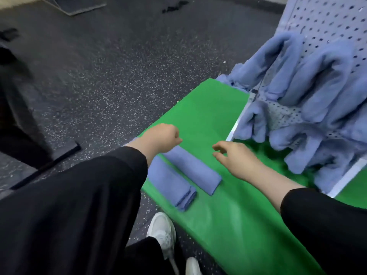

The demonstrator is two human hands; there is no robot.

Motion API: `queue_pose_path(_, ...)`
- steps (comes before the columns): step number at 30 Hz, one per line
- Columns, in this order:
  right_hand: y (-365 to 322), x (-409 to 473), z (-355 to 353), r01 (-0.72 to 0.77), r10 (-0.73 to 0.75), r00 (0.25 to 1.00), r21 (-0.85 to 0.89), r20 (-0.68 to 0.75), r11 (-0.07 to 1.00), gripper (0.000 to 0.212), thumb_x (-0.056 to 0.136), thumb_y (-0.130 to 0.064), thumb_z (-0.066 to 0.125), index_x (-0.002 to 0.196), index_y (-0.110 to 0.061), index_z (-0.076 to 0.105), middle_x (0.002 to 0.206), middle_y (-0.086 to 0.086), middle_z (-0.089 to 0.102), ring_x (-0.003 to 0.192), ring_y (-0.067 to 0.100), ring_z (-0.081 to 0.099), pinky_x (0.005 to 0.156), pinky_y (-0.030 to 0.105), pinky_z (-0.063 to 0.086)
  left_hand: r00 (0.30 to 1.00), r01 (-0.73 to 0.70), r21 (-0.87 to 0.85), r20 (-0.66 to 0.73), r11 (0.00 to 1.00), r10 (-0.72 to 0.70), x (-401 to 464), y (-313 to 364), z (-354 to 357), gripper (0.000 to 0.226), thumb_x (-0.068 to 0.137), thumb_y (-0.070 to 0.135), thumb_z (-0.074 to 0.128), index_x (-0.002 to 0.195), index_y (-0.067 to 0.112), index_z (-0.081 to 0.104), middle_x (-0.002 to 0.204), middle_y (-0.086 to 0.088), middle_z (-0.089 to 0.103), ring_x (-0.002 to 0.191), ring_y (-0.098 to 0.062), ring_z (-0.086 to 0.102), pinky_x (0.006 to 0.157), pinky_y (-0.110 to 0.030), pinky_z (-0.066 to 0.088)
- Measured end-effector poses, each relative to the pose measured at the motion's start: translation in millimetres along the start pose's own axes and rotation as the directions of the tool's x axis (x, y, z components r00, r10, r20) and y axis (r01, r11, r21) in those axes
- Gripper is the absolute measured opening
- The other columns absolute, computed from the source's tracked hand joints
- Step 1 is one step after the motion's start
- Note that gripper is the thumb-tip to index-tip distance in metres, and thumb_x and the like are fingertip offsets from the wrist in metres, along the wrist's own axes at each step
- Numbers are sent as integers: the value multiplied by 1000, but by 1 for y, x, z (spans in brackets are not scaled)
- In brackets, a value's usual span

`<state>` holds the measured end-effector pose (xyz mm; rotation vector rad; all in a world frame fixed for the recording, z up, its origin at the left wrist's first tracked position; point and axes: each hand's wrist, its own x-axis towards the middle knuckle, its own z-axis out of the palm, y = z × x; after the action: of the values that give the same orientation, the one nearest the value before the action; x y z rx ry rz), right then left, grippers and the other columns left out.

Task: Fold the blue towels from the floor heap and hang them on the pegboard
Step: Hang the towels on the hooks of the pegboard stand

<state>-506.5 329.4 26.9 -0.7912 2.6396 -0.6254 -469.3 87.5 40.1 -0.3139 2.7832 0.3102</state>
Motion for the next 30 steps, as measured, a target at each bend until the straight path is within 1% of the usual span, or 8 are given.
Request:
queue_pose_path(4,8,35,68,15,11,980,-133,199,991,39,99,-28,57,135,-15,61,131,15,66,121,33,61,97,37,47,989,-99,66,120,993,90,20,-14,23,32,102,33,52,116,9,69,113,-15,70,106,-33,63,87,-37,52)
queue_pose_path(7,18,47,110,80,1,946,-239,324,968,28,100,-27,51,123,-15,59,126,16,66,114,36,61,89,40,48,958,-193,133,240,972,157,36,-15,50,29,100,25,52,115,8,70,115,-16,70,108,-35,63,88,-37,52)
queue_pose_path(10,33,46,144,119,2,920,-285,391,951,44,99,-30,52,140,-13,49,148,10,52,132,29,53,105,39,45,921,-272,166,331,948,206,49,-10,75,21,98,19,51,107,8,66,109,-16,68,104,-36,63,82,-37,50)
queue_pose_path(12,43,43,158,127,-21,935,-281,354,951,60,97,-33,56,151,-13,40,159,6,40,142,23,43,115,37,37,899,-313,189,373,931,227,56,-5,88,22,100,22,50,113,10,64,116,-14,66,107,-34,62,79,-36,45)
queue_pose_path(15,54,43,171,165,-91,964,-289,251,943,63,91,-33,67,146,-12,47,154,6,47,140,23,47,115,36,37,867,-359,218,437,908,238,64,-2,109,31,101,25,51,127,12,61,130,-13,61,116,-33,60,86,-36,45)
queue_pose_path(23,47,60,183,127,-104,991,-378,80,917,25,69,-17,75,92,-15,65,93,7,62,86,34,61,71,43,50,861,-366,208,446,907,246,80,-2,126,38,97,17,55,135,19,57,134,-10,53,121,-33,57,92,-40,48)
queue_pose_path(27,40,75,164,-17,22,999,-161,31,987,15,85,-10,61,100,-7,63,104,15,64,99,37,60,84,44,45,921,-333,320,313,887,232,82,0,122,38,97,26,59,134,24,58,130,-8,52,123,-30,52,92,-41,39)
queue_pose_path(30,43,81,126,-146,146,989,45,-3,988,15,87,-12,58,100,-10,65,102,15,68,95,36,61,78,40,43,955,-277,316,194,907,224,85,4,114,35,95,35,63,128,23,62,123,-8,55,120,-30,53,96,-42,39)
